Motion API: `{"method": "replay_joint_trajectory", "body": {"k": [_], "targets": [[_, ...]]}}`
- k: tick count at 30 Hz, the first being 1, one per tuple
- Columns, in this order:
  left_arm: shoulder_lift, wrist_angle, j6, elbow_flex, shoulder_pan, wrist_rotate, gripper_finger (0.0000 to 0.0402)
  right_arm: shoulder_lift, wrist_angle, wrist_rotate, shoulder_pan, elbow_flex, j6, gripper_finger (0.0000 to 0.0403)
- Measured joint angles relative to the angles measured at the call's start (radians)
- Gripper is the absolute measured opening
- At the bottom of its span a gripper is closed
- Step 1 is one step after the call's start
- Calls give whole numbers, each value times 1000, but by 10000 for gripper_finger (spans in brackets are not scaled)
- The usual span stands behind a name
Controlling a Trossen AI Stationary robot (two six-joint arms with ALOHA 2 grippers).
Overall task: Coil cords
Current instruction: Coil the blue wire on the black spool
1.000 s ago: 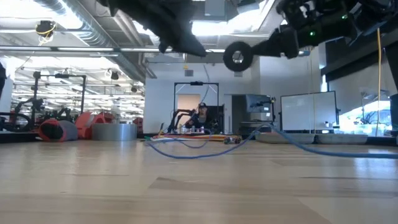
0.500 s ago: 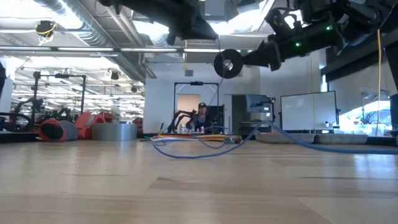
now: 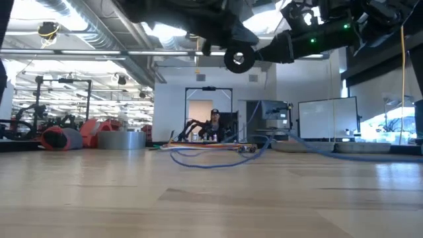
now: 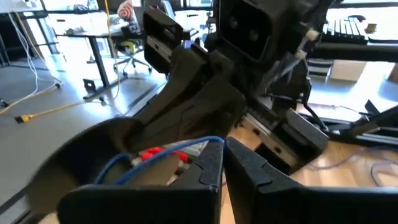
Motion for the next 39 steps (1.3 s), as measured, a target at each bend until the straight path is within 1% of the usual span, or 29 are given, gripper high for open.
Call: {"method": "replay_joint_trajectory", "body": {"k": [4,9,11,16,20,24,29,33,35,39], "targets": [[68,-12,34,47,1,-8,3,0,15,-13,1,-1,29,3],[101,-8,71,54,17,-27,6,-43,17,-9,1,-3,42,3],[102,-12,65,56,26,-26,10,-73,17,-10,1,-3,58,3],[109,-92,52,51,37,-11,12,-167,38,-24,1,2,64,3],[104,-110,61,55,53,-16,6,-242,0,-39,1,2,64,3],[103,-122,52,56,62,-19,7,-319,-83,-39,1,0,60,3],[111,-156,51,50,58,-19,20,-381,-111,-38,0,5,61,3],[105,-130,42,52,59,-23,34,-377,-141,-49,0,2,61,3],[105,-133,40,52,59,-23,43,-376,-128,-52,0,3,61,3],[108,-135,23,51,60,-23,66,-374,-136,-52,0,3,61,3]]}}
